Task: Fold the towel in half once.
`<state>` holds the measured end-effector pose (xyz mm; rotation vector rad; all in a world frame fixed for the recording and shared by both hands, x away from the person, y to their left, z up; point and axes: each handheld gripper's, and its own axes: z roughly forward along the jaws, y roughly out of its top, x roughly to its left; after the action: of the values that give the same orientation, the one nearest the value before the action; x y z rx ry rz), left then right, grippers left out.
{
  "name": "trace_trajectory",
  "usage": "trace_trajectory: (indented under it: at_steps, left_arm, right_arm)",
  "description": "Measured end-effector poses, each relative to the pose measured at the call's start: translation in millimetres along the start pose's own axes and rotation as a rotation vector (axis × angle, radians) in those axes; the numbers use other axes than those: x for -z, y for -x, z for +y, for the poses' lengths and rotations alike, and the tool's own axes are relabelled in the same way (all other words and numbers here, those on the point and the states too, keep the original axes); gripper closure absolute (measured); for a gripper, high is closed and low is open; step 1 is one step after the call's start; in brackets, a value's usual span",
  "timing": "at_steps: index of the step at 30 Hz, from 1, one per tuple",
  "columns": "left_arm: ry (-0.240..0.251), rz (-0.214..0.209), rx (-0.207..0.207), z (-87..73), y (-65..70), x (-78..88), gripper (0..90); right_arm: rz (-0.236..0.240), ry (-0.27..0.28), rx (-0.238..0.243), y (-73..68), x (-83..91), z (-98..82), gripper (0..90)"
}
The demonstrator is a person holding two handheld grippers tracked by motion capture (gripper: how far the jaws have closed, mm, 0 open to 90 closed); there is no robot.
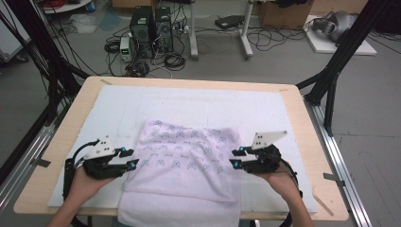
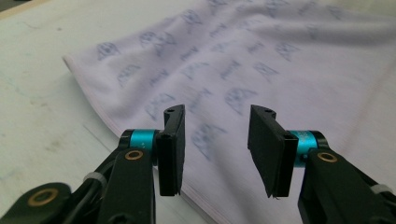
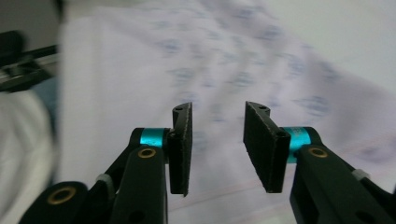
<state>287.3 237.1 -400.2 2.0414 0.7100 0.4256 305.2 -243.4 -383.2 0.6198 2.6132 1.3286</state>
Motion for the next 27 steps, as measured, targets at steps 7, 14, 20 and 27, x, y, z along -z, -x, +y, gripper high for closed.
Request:
trace_trajectory:
  at_steps: [7, 14, 20, 27]
  left_arm:
    - [-0.039, 0.008, 0.041, 1.7, -18.8, -37.2, 61.0]
    - [-0.157, -0.027, 0.01, -12.8, -13.8, -60.2, 70.7]
    - [-0.134, -0.02, -0.007, -12.1, -11.5, -53.4, 87.3]
    - [-0.09, -0.026, 0.01, -9.9, -12.0, -48.0, 82.6]
  right_arm:
    - [-0.093, -0.133, -0.043, 42.5, -34.8, 1.0, 59.0]
    - [-0.099, -0.236, -0.033, 44.5, -66.8, -7.8, 75.6]
    - [-0.084, -0.21, 0.002, 35.9, -57.5, -1.3, 89.6]
    - [-0.081, -0.157, 0.018, 26.0, -38.2, 3.8, 80.9]
